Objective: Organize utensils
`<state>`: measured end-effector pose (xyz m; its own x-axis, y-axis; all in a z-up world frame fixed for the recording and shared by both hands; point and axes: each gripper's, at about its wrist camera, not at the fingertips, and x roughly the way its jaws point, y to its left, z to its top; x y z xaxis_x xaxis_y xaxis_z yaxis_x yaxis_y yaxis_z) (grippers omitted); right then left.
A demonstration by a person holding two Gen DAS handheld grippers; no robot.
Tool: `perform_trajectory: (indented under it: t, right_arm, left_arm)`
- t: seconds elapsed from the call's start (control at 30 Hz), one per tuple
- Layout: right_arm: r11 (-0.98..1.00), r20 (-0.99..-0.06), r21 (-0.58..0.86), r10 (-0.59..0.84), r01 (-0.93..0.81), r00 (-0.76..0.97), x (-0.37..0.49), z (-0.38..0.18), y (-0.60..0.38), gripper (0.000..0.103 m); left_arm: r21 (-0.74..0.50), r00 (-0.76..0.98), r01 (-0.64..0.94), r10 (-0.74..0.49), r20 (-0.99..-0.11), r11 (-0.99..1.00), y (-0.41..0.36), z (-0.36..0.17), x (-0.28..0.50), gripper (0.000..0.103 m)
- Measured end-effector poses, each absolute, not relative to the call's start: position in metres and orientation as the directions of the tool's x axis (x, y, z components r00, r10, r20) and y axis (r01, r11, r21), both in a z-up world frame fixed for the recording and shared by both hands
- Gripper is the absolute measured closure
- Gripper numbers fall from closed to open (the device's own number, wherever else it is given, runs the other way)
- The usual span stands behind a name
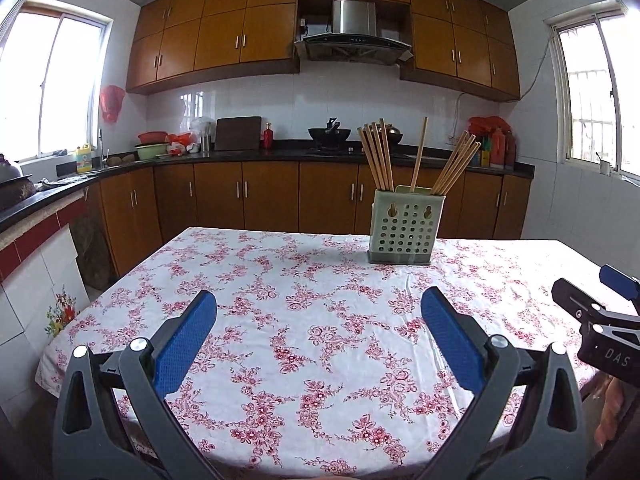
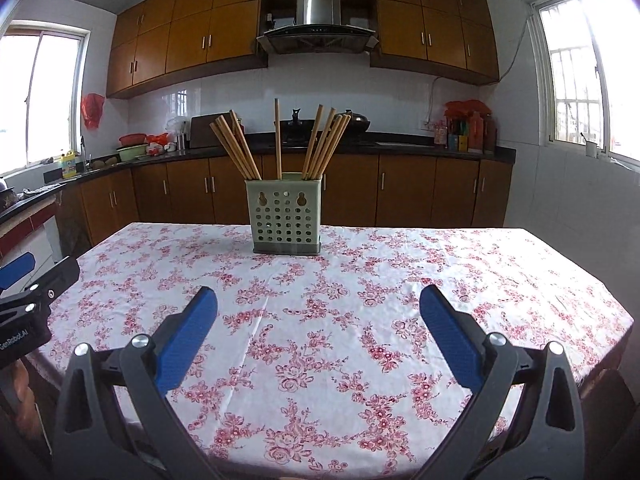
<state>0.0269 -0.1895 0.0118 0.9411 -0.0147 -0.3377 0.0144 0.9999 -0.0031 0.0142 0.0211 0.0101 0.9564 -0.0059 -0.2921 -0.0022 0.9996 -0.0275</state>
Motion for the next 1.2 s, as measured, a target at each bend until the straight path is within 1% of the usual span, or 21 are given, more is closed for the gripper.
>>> perform_trajectory:
  t: [1.2]
  right_arm:
    - [1.000, -0.355, 0.012, -0.018, 0.024, 0.935, 0.0298, 0.0061, -0.1928, 0.004]
  left_arm:
    - [-0.026, 0.950, 0.022, -0.030, -0.310, 0.999, 0.0142, 0.0078, 0.0138, 0.002]
